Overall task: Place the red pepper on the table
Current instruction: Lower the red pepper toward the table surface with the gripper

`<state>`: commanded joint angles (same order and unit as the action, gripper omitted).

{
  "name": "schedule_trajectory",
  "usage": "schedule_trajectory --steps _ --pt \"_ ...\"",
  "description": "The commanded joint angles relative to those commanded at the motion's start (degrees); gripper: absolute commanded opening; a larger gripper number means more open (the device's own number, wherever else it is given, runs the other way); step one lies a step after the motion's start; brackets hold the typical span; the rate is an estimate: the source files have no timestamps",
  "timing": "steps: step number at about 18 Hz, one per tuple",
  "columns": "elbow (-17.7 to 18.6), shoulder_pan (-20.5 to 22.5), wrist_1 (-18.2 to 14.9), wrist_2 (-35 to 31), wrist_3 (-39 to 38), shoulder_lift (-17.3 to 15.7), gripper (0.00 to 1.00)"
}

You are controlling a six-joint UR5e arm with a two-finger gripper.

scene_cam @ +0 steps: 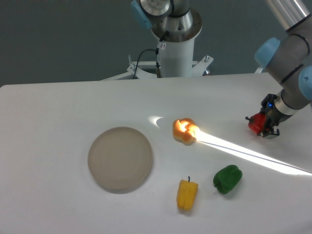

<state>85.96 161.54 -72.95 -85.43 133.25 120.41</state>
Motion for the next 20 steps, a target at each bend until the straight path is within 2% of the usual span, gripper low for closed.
schedule_trajectory --steps 4,7,11,14,20 --pt "0.9 0.0 0.3 0.0 0.0 -0.1 0.67" --pt "2.1 -0.3 3.6 -0.7 0.1 -1.0 0.67" --pt "2.8 -0.4 4.0 -1.3 0.1 -1.1 0.67" --pt "3.8 -0.4 6.2 -1.5 0.3 -1.1 0.67" --pt "4.0 -0.4 6.3 -1.5 0.5 -1.1 0.67"
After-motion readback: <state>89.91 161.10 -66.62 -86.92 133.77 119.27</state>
